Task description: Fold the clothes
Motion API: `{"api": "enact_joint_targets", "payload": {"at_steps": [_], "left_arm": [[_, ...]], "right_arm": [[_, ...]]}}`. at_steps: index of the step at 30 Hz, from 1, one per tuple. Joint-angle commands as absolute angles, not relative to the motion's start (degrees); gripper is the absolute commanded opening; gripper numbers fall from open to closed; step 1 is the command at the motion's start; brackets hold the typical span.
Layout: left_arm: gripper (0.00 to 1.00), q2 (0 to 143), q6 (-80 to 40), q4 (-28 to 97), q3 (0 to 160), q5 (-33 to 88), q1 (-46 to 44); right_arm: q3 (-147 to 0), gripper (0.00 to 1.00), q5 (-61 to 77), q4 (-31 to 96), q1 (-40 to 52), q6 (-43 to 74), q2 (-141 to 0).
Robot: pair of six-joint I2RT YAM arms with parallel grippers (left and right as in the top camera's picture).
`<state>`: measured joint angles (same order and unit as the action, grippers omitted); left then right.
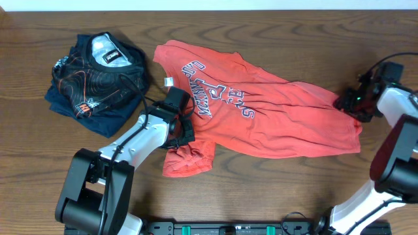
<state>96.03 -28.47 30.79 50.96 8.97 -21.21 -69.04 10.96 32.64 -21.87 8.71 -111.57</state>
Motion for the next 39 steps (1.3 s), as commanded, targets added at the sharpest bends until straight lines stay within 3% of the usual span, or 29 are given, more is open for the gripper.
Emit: {"api": "enact_joint_targets", "payload": {"at_steps": [1,2,3,4,14,16,18,22,33,36,39], "left_arm": [[0.06,96.38,-28.53,30.76,50.46,8.12,-20.97],[0.06,96.38,-28.53,30.76,50.46,8.12,-20.97],[0.06,96.38,-28.53,30.76,50.46,8.12,-20.97],[0.06,96.38,-28.53,30.76,50.46,8.12,-20.97],[0.06,96.38,-28.53,30.76,50.46,8.1,-20.97],[0.06,96.38,-28.53,30.76,50.46,8.1,-20.97],[0.06,96.38,-28.53,30.76,50.46,8.1,-20.97],[0.06,96.38,-28.53,30.72,50.46,8.1,-20.97],[0.06,96.38,-28.53,30.55,50.46,8.1,-20.97],[0.06,96.38,-28.53,30.52,50.46,8.08,-20.97],[0.06,96.38,-28.51,30.35,50.46,8.08,-20.97]], "right_arm": [[-68.55,0.48,8.97,31.62,-21.39,9.74,-114.48],[-68.55,0.33,9.06,31.03,-21.39,9.89,-114.69],[-68.55,0.04,9.06,30.39,-21.34,10.09,-114.72],[-68.62,0.01,9.52,29.34,-21.34,10.33,-114.61],[-76.44,0.01,11.05,15.88,-22.37,17.67,-106.24],[-77.58,0.08,9.76,11.09,-22.63,19.29,-105.62],[-78.32,0.1,9.58,8.54,-22.7,19.29,-105.65],[-78.32,0.01,9.47,11.07,-22.48,19.27,-105.65],[-78.32,0.01,15.03,14.0,-22.41,17.12,-105.65],[-78.32,0.01,17.67,7.29,-22.41,17.98,-105.65],[-78.32,0.01,10.59,-3.9,-21.78,22.06,-105.95]]}}
